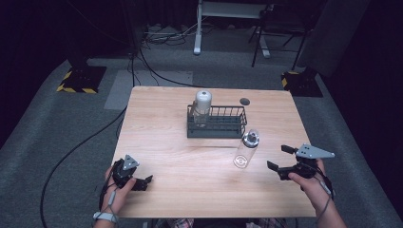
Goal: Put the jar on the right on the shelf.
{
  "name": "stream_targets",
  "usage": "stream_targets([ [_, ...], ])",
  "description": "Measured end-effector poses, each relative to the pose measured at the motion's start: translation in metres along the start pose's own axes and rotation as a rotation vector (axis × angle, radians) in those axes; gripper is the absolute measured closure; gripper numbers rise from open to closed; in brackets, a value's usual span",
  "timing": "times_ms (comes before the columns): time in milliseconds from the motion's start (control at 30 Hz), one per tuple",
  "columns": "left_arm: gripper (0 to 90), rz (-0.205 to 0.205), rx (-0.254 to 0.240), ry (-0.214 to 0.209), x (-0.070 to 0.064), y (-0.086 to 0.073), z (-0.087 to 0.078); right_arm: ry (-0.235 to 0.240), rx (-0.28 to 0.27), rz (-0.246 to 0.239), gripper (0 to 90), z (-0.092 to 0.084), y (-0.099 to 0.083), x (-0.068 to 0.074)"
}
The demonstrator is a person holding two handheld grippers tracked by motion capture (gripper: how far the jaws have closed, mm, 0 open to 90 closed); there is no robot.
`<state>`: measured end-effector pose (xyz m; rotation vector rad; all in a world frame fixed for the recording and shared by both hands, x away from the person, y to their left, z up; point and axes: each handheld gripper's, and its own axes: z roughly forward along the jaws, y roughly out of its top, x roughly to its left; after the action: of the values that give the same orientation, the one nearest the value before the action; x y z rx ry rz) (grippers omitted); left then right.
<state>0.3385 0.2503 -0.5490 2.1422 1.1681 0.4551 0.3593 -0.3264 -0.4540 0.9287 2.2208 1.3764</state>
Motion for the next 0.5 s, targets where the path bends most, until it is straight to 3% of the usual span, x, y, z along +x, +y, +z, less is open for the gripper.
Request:
stream_targets([
  [500, 0.0, 0.000, -0.001, 0.000, 0.000, 0.000, 0.000, 0.046, -0.017, -0.037, 6.4, 0.023, 0.020, 0.007],
])
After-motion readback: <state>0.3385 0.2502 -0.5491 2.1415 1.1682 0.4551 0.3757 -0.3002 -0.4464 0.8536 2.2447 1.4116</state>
